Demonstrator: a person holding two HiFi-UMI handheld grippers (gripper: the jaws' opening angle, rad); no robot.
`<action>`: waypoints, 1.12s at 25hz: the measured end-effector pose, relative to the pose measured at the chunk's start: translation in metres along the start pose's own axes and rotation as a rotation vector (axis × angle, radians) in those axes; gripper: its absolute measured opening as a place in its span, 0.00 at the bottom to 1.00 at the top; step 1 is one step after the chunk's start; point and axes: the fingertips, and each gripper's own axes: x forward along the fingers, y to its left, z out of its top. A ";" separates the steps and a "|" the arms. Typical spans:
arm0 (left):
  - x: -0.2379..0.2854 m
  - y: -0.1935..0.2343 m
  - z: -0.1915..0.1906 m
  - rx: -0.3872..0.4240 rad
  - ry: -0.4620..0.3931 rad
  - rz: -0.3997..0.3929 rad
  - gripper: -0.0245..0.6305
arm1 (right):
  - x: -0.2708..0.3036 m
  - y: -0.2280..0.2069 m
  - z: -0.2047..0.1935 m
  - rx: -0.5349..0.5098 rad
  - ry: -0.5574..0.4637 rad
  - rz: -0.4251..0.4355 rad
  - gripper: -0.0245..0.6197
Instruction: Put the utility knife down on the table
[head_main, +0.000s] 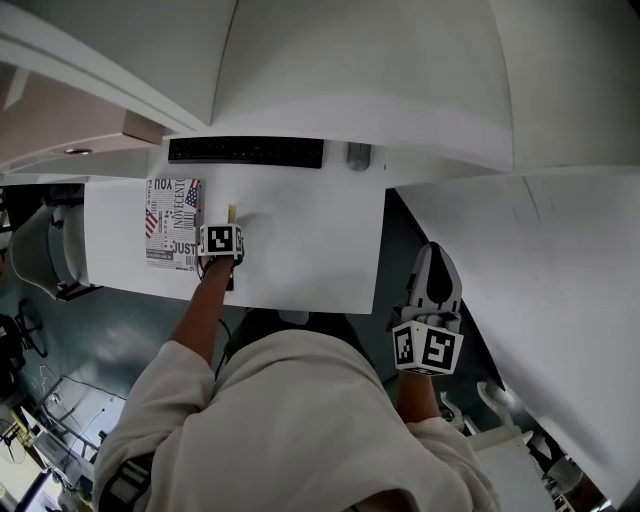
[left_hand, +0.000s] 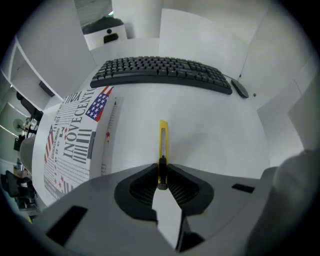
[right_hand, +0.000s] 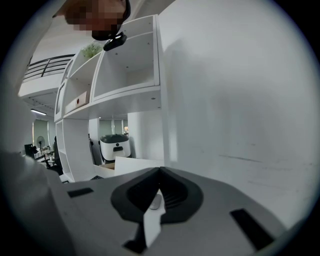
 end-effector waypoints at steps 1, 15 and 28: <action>0.000 0.000 0.000 -0.001 0.010 0.002 0.12 | 0.001 -0.002 -0.001 0.002 0.001 0.001 0.04; 0.002 -0.001 -0.001 0.026 0.112 0.035 0.13 | 0.012 -0.011 -0.001 0.040 -0.014 0.020 0.04; 0.000 -0.003 -0.005 0.024 0.097 0.008 0.22 | 0.013 -0.009 -0.001 0.042 -0.016 0.029 0.04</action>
